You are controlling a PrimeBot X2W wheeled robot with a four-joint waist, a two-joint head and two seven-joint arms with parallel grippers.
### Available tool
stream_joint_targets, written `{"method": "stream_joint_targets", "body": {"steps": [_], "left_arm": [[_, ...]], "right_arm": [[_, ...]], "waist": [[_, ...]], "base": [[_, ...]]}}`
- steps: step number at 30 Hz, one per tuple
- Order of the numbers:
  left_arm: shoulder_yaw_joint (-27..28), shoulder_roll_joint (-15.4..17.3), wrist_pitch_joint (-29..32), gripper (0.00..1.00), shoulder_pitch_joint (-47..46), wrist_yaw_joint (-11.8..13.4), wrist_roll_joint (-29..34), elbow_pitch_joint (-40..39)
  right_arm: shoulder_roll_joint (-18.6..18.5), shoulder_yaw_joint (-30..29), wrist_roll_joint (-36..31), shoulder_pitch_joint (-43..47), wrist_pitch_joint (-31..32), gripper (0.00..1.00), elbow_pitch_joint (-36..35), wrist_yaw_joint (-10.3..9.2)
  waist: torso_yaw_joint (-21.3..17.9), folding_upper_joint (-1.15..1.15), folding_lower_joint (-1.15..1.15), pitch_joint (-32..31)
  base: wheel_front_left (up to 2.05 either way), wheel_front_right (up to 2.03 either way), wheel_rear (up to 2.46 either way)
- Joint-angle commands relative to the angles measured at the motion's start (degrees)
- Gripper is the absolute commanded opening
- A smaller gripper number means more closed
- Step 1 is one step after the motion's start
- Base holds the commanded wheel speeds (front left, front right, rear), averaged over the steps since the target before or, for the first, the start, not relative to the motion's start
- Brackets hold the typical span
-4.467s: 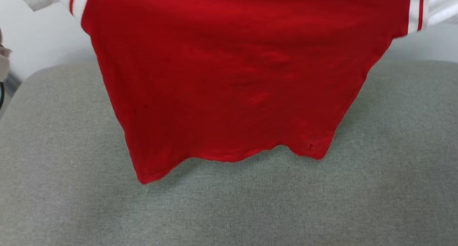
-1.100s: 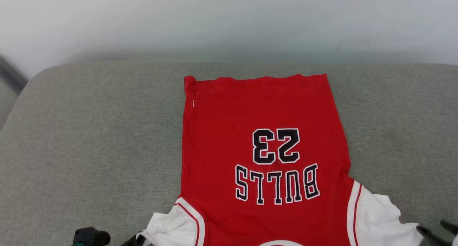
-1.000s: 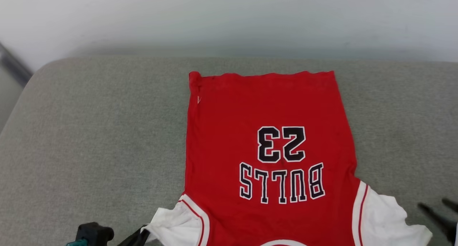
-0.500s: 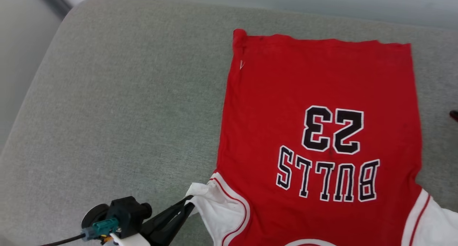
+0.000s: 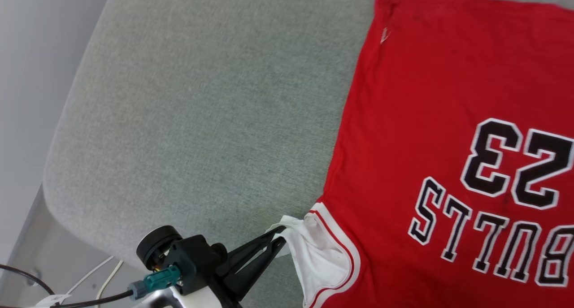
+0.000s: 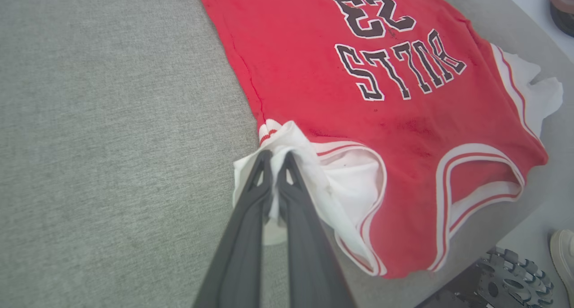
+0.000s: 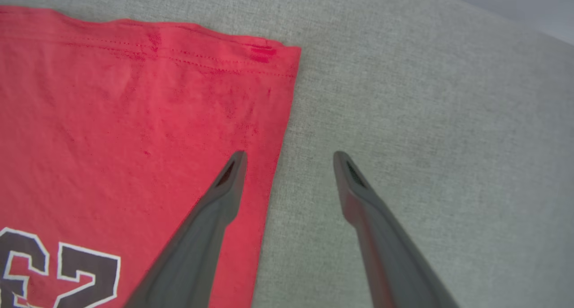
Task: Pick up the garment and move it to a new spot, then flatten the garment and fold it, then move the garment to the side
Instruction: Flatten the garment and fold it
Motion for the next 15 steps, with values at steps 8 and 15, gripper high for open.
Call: {"method": "stream_joint_targets", "body": {"steps": [8,15], "left_arm": [[-0.1,-2.07,-1.3,0.0,-1.57,-0.63,0.38,0.97],[-0.21,-3.01,-2.05,0.0,-1.65,-1.01,-0.29,2.57]], "right_arm": [[1.85,-1.67,-5.26,-1.41,1.98,1.0,2.92,-0.02],[3.24,-3.89,-6.0,4.52,4.03,0.0,4.06,-0.01]], "waist": [[4.53,0.0,-0.02,4.81],[4.87,0.0,-0.02,4.93]], "base": [[0.0,0.0,0.0],[0.0,0.0,0.0]]}}
